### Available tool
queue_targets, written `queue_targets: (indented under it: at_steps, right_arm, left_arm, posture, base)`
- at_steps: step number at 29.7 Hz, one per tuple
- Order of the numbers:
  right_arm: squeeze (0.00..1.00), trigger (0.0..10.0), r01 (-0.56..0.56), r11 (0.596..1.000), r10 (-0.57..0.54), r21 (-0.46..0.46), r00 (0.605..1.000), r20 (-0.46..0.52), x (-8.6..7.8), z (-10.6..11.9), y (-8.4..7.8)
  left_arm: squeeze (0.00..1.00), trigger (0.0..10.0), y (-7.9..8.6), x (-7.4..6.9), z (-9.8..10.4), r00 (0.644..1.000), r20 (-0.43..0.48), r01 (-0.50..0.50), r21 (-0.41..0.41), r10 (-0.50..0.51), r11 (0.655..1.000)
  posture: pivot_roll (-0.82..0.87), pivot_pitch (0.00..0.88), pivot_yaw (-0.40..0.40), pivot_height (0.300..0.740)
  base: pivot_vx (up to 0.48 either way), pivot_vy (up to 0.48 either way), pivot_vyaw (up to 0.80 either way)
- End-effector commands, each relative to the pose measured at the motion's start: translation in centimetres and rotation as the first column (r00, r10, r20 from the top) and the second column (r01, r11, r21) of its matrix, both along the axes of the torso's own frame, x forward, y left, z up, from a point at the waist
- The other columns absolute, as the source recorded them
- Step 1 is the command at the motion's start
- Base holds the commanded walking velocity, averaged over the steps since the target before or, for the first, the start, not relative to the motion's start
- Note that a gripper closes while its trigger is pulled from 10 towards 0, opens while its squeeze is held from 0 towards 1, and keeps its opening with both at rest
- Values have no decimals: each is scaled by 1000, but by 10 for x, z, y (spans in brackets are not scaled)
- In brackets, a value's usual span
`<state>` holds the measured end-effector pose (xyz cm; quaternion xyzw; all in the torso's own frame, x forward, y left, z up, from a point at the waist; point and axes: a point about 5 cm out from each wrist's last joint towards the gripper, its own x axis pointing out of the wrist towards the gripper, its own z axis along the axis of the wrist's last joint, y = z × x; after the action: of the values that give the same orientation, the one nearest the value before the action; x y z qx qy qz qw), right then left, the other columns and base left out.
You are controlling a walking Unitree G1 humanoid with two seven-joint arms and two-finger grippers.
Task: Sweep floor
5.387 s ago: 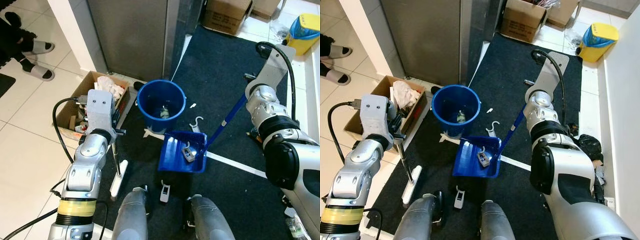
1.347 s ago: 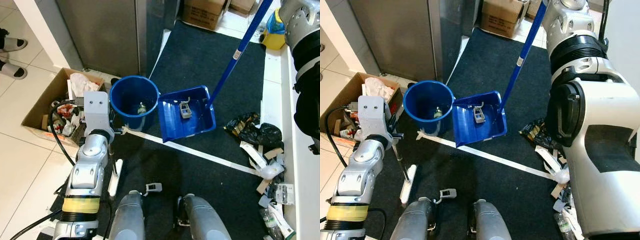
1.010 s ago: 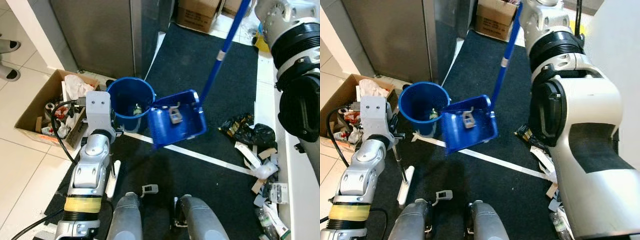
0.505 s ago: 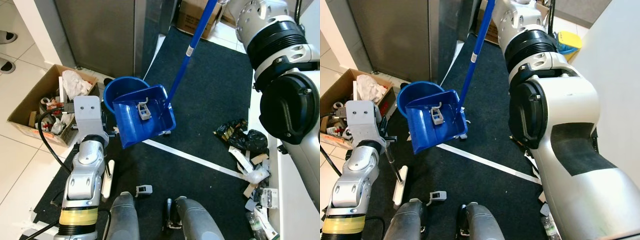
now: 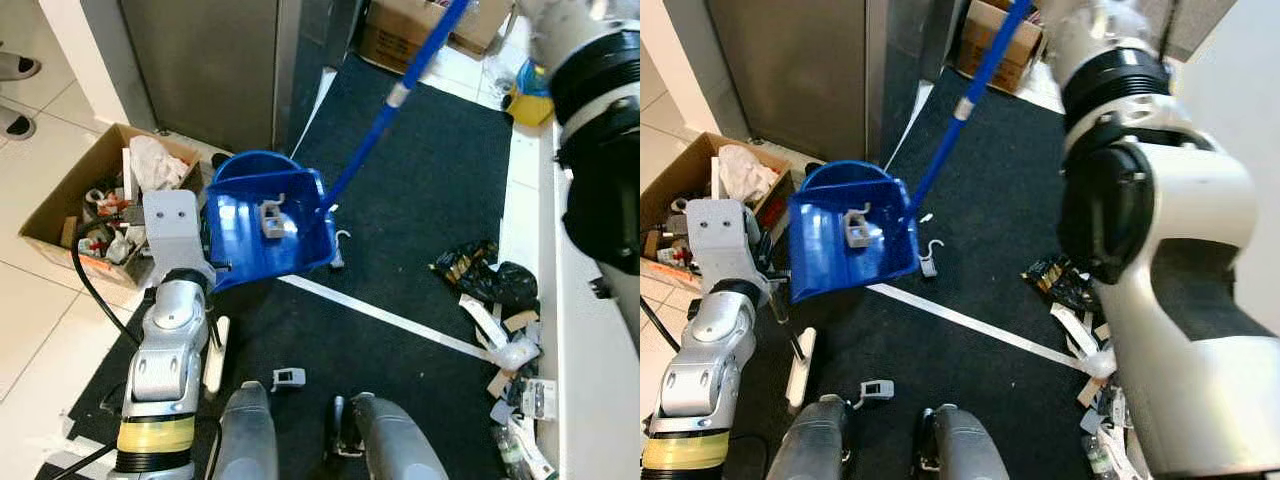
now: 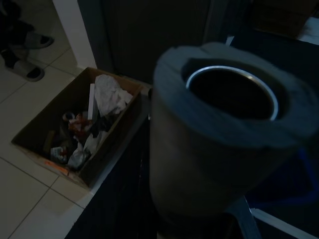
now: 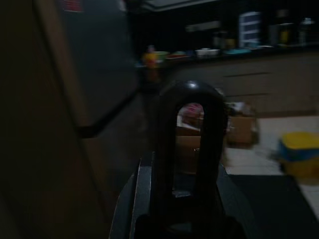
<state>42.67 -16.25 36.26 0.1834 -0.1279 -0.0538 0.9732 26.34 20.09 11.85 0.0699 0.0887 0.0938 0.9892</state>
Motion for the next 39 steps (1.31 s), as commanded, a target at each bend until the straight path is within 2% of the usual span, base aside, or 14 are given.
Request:
queue_targets:
  at_steps: [1, 3, 9, 25, 39]
  right_arm:
    - [0, 10000, 49, 999, -49, 15, 998, 40, -3, 6, -16]
    - [0, 10000, 69, 998, -69, 9, 997, 40, -3, 0, -23]
    - [0, 10000, 107, 994, -107, 10, 994, 28, -4, -12, -35]
    - [0, 10000, 149, 988, -147, 29, 987, -62, -3, -46, -46]
    - [0, 10000, 146, 989, -144, 22, 986, -79, -2, -52, -44]
  left_arm:
    - [0, 10000, -5, 2, 0, 999, 9, 34, -16, -34, 999]
    - [0, 10000, -6, 5, 14, 995, 79, 59, 3, -59, 998]
    - [0, 10000, -10, 8, 31, 987, 147, 73, 2, -72, 997]
    - [0, 10000, -8, 12, 29, 990, 138, 28, -49, -21, 998]
    - [0, 10000, -4, 14, 28, 992, 128, 6, -66, 2, 998]
  posture:
    - [200, 56, -127, 740]
    - [200, 50, -111, 740]
    - [200, 40, -92, 740]
    - [193, 29, -83, 740]
    - [192, 31, -87, 740]
  base:
    - [0, 0, 0]
    - [0, 0, 0]
    - [0, 0, 0]
    - [0, 0, 0]
    - [0, 462, 0]
